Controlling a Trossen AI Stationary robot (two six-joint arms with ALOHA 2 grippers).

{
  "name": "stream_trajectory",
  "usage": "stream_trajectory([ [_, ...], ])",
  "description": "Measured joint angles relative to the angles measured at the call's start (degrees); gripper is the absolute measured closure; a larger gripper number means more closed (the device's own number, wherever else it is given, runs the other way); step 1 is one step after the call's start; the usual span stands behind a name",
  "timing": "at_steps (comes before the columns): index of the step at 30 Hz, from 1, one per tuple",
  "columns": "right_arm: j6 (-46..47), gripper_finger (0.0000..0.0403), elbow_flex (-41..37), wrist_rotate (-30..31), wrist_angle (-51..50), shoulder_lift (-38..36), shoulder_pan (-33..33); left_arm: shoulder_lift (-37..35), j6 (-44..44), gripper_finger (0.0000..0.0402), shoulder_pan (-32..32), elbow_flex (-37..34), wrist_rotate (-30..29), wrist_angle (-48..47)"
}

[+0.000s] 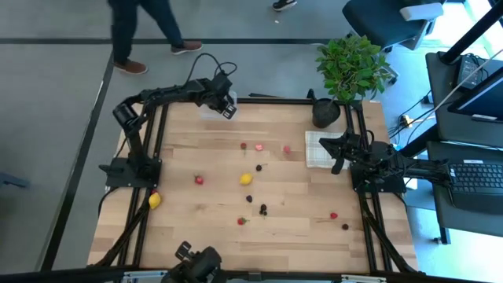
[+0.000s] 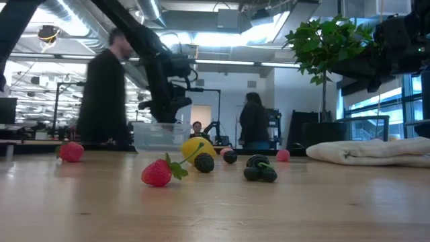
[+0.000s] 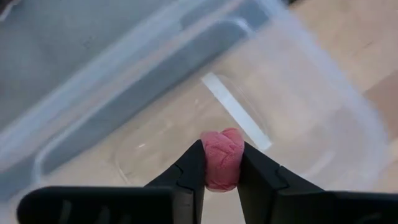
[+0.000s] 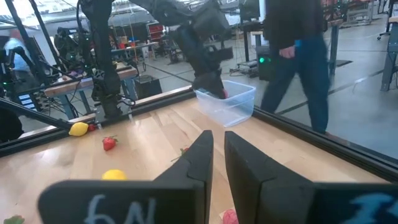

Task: Pick and placing Produce into tupperware
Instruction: Put the bottom left pink peach into the transparent bin, then put the middle left red strawberry into the transparent bin

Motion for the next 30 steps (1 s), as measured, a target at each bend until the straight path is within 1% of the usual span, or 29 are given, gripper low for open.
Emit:
stream_trajectory([
  [4, 0.1, 0.0358, 0.0, 0.0, 0.0, 0.0, 0.0, 1.2, 0.0, 0.0314, 0.5, 0.0, -0.1, 0.2],
  [15, 0.1, 0.0358, 0.0, 0.0, -0.1, 0.0, 0.0, 0.3, 1.9, 0.0274, 0.8, 0.0, -0.3, 0.3],
  [18, 0.1, 0.0358, 0.0, 0.0, -0.1, 0.0, 0.0, 0.3, 3.2, 0.0252, 1.0, 0.0, -0.5, 0.3],
  [22, 0.1, 0.0358, 0.0, 0.0, -0.1, 0.0, 0.0, -0.5, 4.9, 0.0207, 1.1, 0.7, -0.1, -1.2],
  [26, 0.1, 0.0358, 0.0, 0.0, -0.1, 0.0, 0.0, -4.1, 6.5, 0.0167, 0.3, 3.4, -0.7, -4.0],
  [30, 0.1, 0.0358, 0.0, 0.0, -0.3, 0.0, 0.0, -11.1, 9.0, 0.015, -1.8, 4.3, -0.9, -3.8],
])
